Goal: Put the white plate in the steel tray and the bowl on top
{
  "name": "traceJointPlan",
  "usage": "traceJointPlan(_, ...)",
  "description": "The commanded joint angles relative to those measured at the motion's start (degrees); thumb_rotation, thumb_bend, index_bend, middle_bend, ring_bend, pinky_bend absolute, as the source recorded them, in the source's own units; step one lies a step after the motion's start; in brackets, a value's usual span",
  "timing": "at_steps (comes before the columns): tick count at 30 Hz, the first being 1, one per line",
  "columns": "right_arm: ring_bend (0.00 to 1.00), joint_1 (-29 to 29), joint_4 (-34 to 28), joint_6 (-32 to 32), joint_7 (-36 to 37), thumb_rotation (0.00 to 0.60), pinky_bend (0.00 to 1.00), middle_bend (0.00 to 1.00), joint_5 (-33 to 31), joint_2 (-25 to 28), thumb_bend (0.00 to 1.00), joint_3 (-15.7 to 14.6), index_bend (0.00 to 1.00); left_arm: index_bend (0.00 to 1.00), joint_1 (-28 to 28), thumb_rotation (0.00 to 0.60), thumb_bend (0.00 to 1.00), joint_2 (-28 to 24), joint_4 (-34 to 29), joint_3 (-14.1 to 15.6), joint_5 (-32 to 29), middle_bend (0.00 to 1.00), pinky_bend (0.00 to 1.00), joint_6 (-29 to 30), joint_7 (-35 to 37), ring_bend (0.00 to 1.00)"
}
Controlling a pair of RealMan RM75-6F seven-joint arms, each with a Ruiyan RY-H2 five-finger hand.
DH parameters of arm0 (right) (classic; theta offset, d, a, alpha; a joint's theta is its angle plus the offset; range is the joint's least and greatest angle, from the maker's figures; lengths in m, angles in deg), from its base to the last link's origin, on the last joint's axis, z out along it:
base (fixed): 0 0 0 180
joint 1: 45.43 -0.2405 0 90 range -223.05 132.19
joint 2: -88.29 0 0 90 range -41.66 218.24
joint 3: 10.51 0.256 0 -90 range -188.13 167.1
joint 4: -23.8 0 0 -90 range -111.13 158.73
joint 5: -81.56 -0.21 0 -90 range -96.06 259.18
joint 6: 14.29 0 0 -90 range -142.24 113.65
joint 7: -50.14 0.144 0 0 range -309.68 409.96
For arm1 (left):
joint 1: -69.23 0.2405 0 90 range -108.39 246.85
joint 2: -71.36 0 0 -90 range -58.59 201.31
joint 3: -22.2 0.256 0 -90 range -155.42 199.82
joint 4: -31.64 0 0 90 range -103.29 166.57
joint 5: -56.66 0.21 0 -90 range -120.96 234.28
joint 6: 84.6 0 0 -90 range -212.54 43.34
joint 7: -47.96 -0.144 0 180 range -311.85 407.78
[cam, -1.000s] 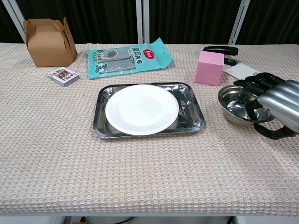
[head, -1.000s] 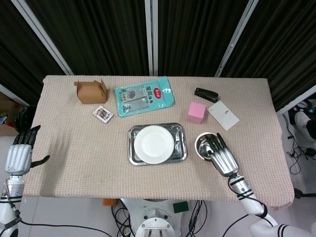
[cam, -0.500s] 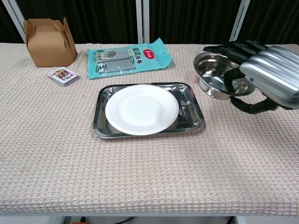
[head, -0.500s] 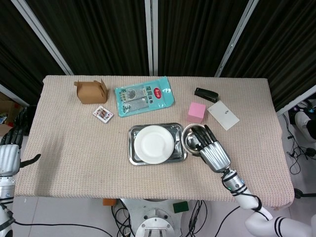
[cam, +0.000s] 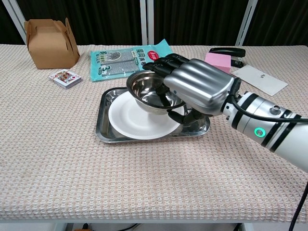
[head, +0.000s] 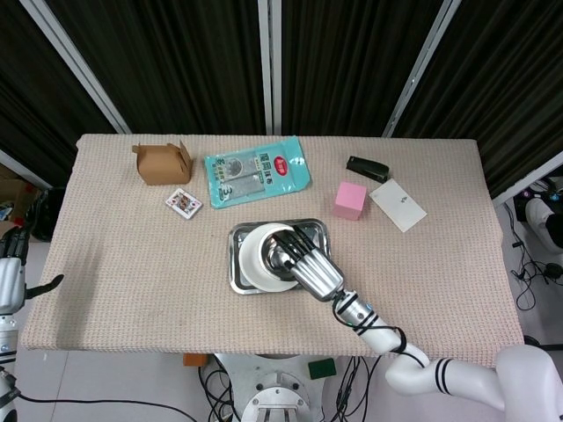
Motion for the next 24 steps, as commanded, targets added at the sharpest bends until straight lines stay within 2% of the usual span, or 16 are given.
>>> traceJointPlan(1, 0.00, -1.62, 3.06, 0.91, -0.05, 0.600, 0.00, 0.01, -0.67, -2.24, 0.54, 0.49, 0.83, 0.06, 0.03, 0.600, 0.01, 0.14, 0.50, -0.12, -0.08, 0.12, 0.17, -0.38, 0.74, 0.07)
traceJointPlan(8, 0.00, -3.49, 7.97, 0.76, 0.37, 0.600, 0.00, 0.01, -0.64, -5.25, 0.54, 0.24, 0.84, 0.06, 0.17, 0.600, 0.01, 0.46, 1.68, -0.37, -0.04, 0.12, 0.17, -0.61, 1.72, 0.07)
traceJointPlan(17, 0.00, -5.04, 9.50, 1.43, 0.01, 0.600, 0.00, 0.01, -1.17, -6.30, 0.53, -0.32, 0.83, 0.07, 0.25, 0.600, 0.01, 0.62, 2.25, -0.53, 0.12, 0.12, 0.17, -0.86, 2.35, 0.07)
traceJointPlan(24, 0.00, -5.27, 8.95, 1.78, -1.66, 0.600, 0.00, 0.00, -2.26, -6.04, 0.51, -0.65, 0.74, 0.07, 0.19, 0.600, 0.01, 0.78, 2.36, -0.09, 0.50, 0.12, 0.17, -1.80, 2.80, 0.07)
